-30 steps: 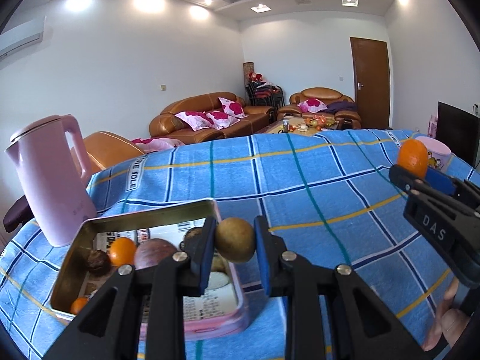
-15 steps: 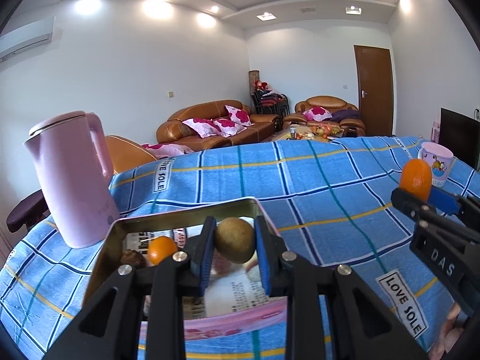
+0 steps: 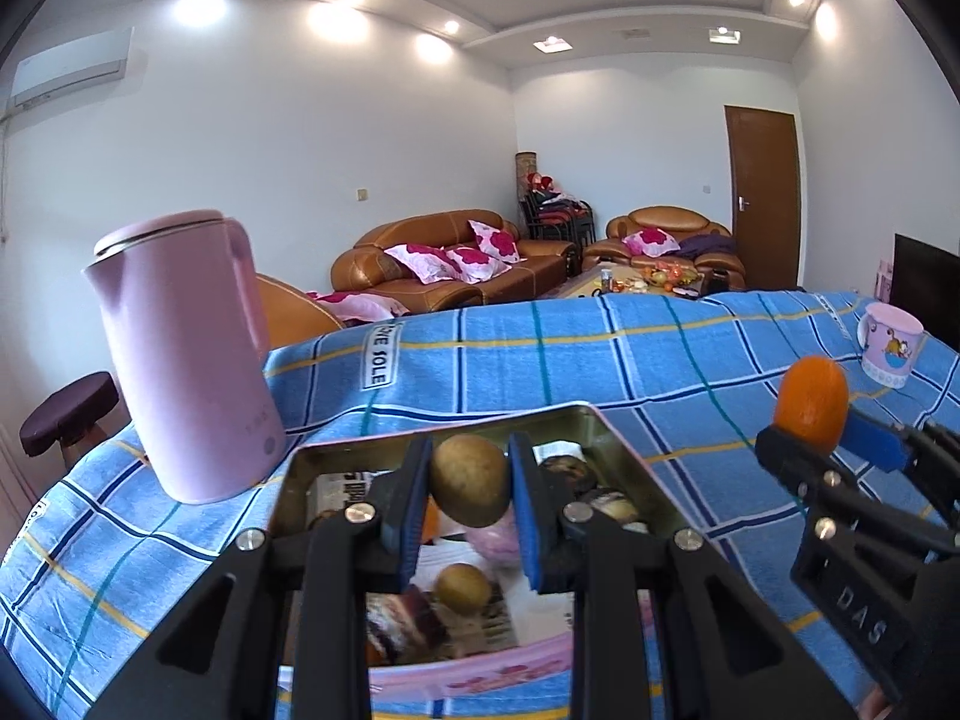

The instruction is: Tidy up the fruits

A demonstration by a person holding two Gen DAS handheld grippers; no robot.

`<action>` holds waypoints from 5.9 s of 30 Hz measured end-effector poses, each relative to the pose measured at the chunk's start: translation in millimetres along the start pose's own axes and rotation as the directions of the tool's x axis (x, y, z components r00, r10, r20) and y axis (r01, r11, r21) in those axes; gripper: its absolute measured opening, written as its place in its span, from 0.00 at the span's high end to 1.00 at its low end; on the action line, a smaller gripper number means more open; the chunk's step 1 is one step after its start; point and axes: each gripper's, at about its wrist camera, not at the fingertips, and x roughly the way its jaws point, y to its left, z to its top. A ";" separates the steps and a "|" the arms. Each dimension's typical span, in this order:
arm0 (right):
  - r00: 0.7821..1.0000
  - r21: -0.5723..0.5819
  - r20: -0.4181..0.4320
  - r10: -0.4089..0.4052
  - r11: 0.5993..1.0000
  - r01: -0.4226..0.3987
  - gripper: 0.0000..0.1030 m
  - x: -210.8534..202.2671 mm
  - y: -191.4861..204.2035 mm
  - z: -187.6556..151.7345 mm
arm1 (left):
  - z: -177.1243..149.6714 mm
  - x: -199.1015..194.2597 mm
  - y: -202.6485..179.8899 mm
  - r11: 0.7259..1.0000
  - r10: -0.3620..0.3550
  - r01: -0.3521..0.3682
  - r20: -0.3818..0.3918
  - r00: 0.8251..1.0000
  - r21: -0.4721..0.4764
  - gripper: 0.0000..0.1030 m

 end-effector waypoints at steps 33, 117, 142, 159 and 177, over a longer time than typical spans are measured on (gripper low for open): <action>0.996 -0.072 0.006 0.089 0.994 -0.088 0.54 44.2 85.0 21.9 | -0.8 37.1 65.3 0.992 0.102 -0.108 -0.092 0.990 -0.064 0.74; 0.942 0.132 0.008 0.336 0.933 -0.334 0.47 69.3 58.3 27.4 | -0.1 65.3 71.2 0.992 0.062 -0.081 -0.184 0.981 -0.098 0.74; 0.992 0.093 0.096 0.079 0.992 -0.088 0.32 44.0 47.3 23.2 | 0.0 56.5 60.8 0.992 0.087 -0.098 -0.137 0.987 -0.081 0.22; 0.983 0.043 0.179 0.032 0.998 -0.040 0.31 9.9 51.9 12.5 | -2.1 16.8 63.8 0.980 0.155 -0.150 0.025 0.988 -0.134 0.00; 0.976 0.060 0.217 0.025 0.997 -0.039 0.31 -14.4 42.8 2.4 | -8.8 -5.9 52.8 0.981 0.163 -0.152 0.083 0.983 -0.119 0.00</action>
